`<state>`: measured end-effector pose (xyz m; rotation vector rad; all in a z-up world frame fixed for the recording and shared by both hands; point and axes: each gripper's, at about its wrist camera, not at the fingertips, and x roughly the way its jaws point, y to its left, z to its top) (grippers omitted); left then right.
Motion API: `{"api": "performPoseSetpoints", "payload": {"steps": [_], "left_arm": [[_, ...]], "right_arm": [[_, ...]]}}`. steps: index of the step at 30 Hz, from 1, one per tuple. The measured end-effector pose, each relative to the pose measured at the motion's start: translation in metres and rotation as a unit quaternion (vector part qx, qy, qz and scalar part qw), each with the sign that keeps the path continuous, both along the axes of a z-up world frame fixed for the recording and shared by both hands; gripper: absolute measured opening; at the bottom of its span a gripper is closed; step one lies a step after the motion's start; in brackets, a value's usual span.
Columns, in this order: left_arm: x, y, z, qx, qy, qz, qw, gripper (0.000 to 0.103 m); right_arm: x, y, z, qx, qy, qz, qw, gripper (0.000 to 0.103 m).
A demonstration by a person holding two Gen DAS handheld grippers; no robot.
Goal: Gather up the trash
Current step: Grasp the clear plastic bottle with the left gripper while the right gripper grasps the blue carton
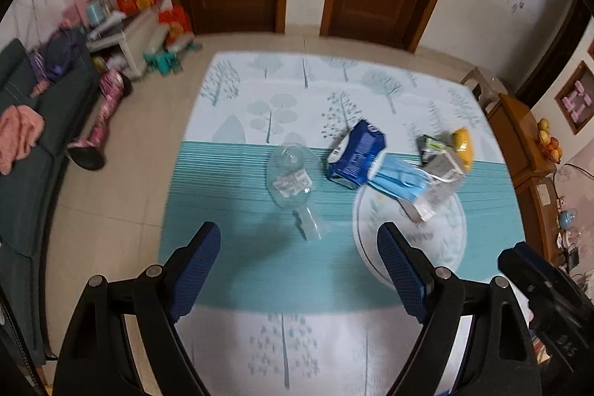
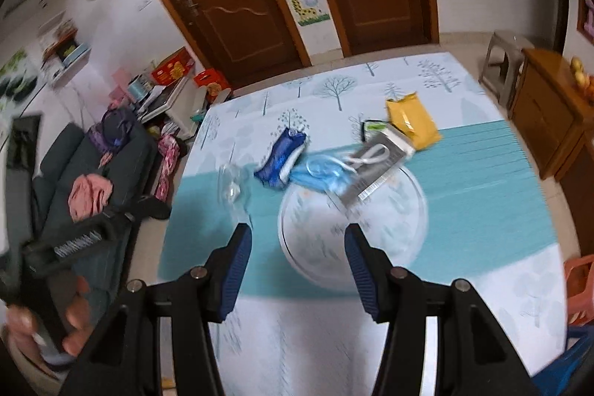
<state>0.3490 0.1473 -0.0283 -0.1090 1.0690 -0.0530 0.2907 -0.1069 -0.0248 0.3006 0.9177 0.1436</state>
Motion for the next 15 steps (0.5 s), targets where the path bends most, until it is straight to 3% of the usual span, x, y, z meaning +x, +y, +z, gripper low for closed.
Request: {"api": "performPoseSetpoints", "payload": {"steps": [9,15], "left_arm": [[0.090,-0.016,-0.088,0.010,0.095,-0.008,0.9954,0.085],[0.111,-0.022,-0.116,0.020,0.123,-0.006,0.9921,0.085]], "right_arm": [[0.092,0.019,-0.023,-0.002,0.026,-0.017,1.000,0.052],[0.132,0.021,-0.044,0.006,0.054,-0.024,0.998,0.052]]}}
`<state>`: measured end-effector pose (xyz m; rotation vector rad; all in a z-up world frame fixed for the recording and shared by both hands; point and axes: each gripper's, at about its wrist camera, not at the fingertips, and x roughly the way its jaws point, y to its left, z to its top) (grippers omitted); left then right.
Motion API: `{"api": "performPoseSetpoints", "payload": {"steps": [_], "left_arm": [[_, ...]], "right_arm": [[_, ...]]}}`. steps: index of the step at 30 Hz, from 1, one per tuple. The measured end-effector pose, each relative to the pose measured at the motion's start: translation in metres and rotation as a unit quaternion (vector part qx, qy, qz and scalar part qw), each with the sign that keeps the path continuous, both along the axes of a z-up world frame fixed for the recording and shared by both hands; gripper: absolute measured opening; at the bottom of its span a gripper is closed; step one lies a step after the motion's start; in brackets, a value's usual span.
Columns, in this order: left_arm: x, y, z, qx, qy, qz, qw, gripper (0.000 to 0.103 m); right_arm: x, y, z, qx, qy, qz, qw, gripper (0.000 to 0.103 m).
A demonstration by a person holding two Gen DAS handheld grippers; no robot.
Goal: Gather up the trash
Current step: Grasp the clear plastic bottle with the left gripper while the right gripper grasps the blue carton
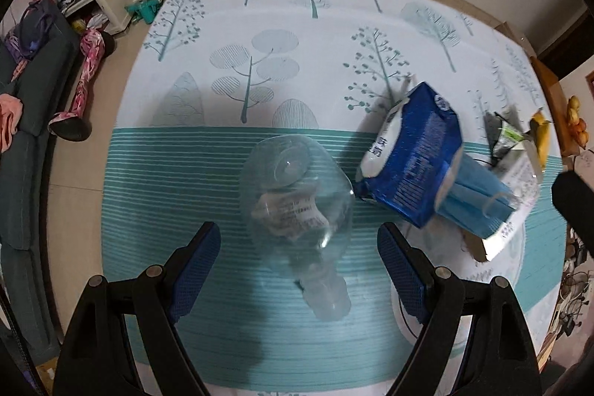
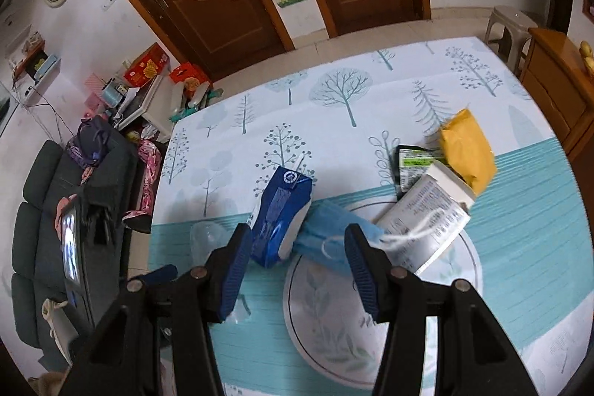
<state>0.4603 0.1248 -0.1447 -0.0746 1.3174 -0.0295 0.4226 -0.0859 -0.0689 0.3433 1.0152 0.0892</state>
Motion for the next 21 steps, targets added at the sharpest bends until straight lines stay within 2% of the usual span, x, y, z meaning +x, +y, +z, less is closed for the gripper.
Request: {"api": "performPoseSetpoints", "payload": {"steps": [2,4,6,14,21], "left_arm": [[0.003,0.000,-0.005,-0.004,0.005,-0.002,1.0000,0.084],[0.007,0.002,-0.007,-0.010,0.008,-0.005,0.9999,0.067],[0.011,0.004,-0.014,-0.018,0.020,-0.007,0.9996,0.060],[0.010,0.026,-0.015,-0.069,0.008,-0.006,0.9975,0.058],[0.003,0.046,-0.015,-0.114,0.000,-0.002,0.9935,0.057]], "right_arm": [[0.009,0.001,-0.005,0.002,0.006,0.001,1.000,0.052],[0.018,0.002,-0.013,0.009,0.016,0.002,1.000,0.052],[0.027,0.003,-0.018,0.018,0.024,0.000,1.000,0.052],[0.051,0.010,-0.054,0.031,0.065,0.000,0.997,0.052],[0.055,0.020,-0.081,0.075,0.084,0.003,0.994,0.052]]}}
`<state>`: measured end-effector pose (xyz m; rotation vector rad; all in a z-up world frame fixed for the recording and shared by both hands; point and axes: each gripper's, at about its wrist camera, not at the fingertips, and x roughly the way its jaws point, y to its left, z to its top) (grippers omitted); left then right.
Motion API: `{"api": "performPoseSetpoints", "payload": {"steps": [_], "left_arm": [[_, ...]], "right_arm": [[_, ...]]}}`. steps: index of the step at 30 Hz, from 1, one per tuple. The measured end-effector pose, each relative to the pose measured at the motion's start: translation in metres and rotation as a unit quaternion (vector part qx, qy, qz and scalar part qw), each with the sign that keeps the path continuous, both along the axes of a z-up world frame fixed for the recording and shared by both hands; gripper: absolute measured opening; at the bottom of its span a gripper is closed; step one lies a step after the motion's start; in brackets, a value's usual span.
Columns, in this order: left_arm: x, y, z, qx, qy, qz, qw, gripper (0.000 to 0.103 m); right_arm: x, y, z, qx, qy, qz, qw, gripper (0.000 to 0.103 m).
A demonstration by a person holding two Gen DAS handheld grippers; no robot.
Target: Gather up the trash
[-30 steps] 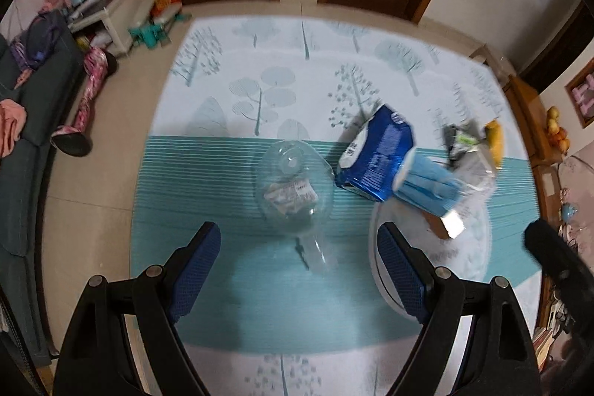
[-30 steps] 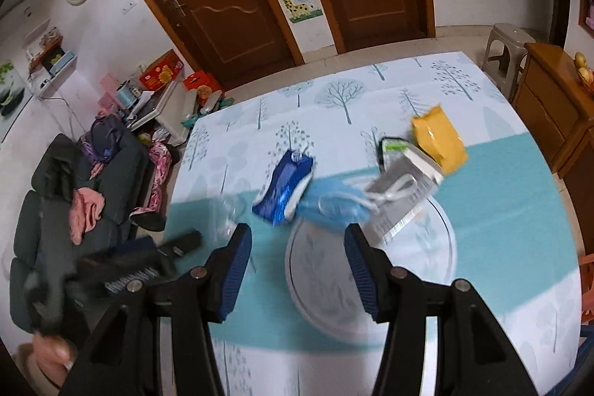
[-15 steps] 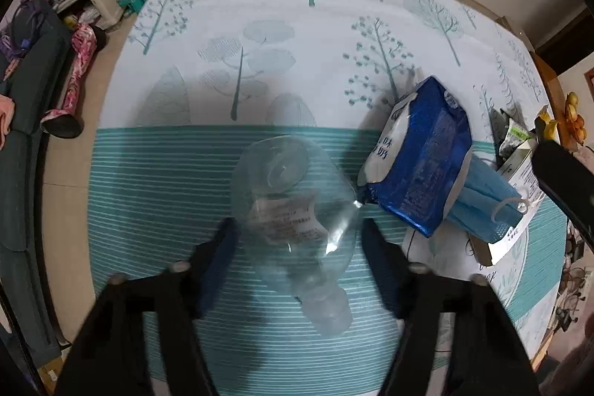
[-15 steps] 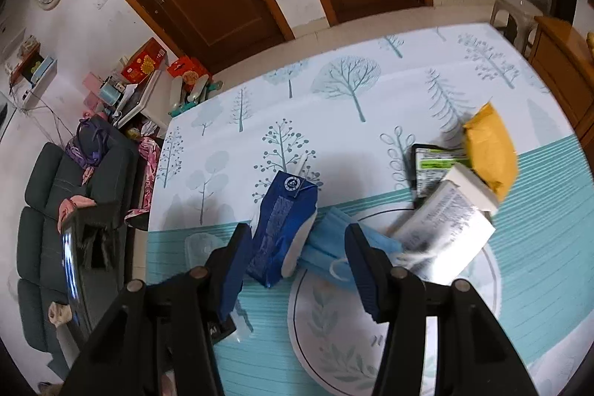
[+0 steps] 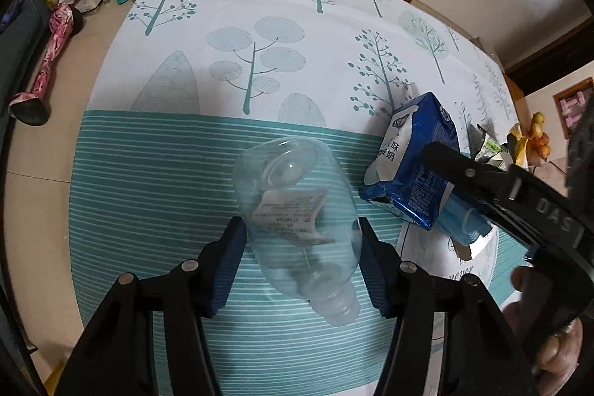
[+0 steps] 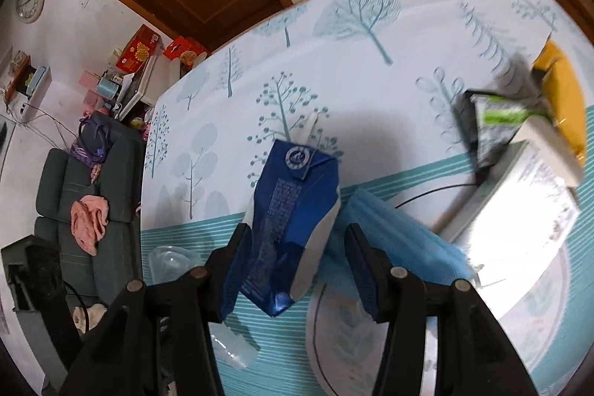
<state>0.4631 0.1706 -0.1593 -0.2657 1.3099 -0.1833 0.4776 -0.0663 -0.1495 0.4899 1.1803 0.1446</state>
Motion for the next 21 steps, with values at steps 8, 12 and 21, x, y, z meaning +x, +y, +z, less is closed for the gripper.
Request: {"api": "performPoseSetpoints", "payload": {"steps": [8,12,21], "left_arm": [[-0.001,0.006,0.001,-0.027,-0.019,-0.010,0.9994,0.056],[-0.005,0.007,0.008,-0.053,-0.036,-0.018,0.9978,0.056],[-0.032,-0.007,0.032,-0.044,-0.052,-0.067,0.9954,0.055]], "right_arm": [[0.001,0.013,-0.007,0.033,-0.025,0.012,0.999,0.025],[-0.009,0.023,0.003,0.024,-0.045,0.036,0.998,0.017],[-0.062,0.025,0.025,0.020,-0.070,0.067,0.995,0.016]]}}
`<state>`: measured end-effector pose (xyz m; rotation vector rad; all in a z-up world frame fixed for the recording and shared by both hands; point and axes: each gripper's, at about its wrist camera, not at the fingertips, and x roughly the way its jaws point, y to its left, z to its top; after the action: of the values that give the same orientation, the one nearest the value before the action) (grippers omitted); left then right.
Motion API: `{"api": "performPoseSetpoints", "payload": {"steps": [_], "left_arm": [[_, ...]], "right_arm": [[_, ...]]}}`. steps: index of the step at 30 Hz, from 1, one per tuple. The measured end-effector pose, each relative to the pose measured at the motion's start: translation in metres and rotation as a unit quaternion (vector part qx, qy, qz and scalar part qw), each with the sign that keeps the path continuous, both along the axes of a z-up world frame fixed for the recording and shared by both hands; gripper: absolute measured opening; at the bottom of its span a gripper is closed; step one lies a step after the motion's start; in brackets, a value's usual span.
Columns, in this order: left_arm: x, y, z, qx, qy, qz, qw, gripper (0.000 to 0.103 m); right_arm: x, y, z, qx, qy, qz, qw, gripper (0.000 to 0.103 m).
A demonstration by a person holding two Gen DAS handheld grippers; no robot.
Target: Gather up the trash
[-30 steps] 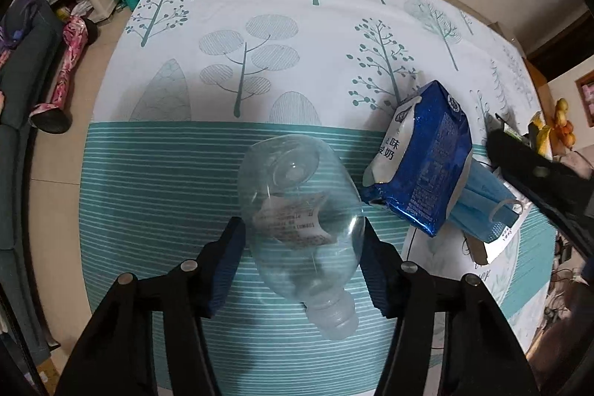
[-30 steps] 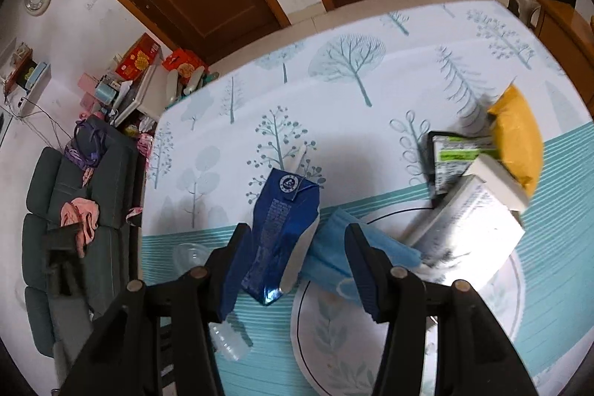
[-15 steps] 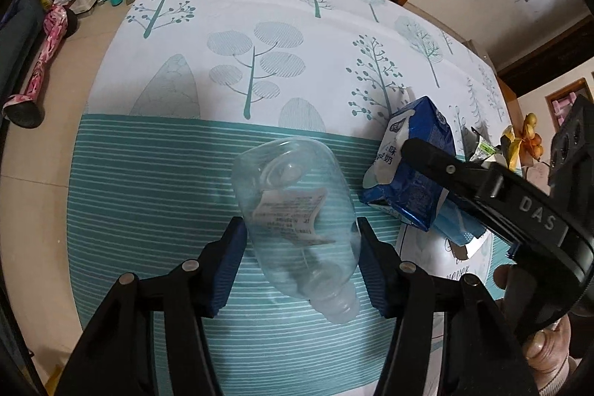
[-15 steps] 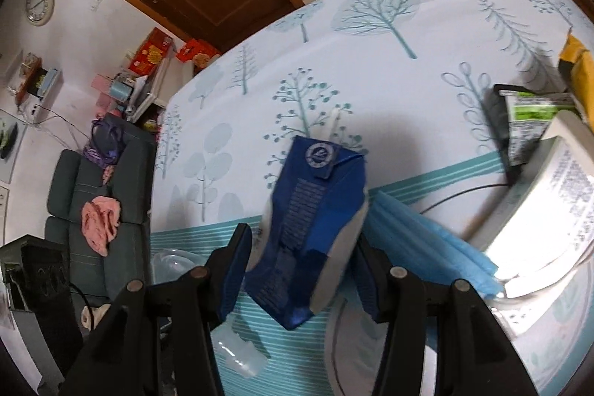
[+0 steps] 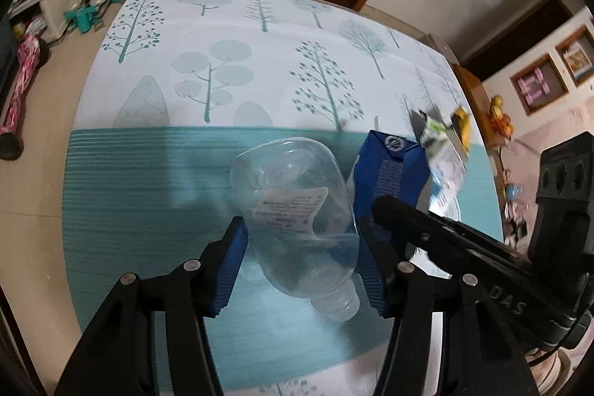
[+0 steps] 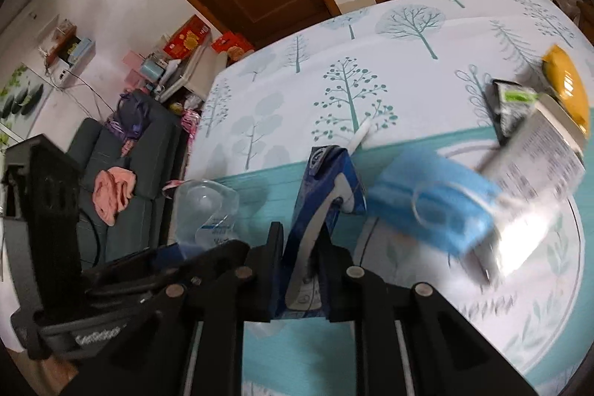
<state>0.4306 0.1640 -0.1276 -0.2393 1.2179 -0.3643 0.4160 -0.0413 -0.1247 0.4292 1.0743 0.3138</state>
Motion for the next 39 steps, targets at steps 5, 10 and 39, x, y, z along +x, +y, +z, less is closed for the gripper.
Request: {"api": "performPoseSetpoints", "payload": {"steps": [5,10,39], "left_arm": [[-0.036,-0.015,0.016,0.007,-0.004,-0.025,0.9996,0.055],[-0.090,-0.039,0.036,0.019,-0.019,-0.054,0.9982,0.055],[-0.401,-0.229,0.020,0.058,0.033,-0.103,0.9924,0.055]], "right_arm": [[-0.046,-0.019,0.016,0.009,-0.011,-0.010,1.000,0.016],[-0.100,-0.043,0.031,0.008,-0.025,-0.016,1.000,0.016],[-0.450,-0.193,0.007,-0.068,-0.064,0.027,0.995,0.016]]}}
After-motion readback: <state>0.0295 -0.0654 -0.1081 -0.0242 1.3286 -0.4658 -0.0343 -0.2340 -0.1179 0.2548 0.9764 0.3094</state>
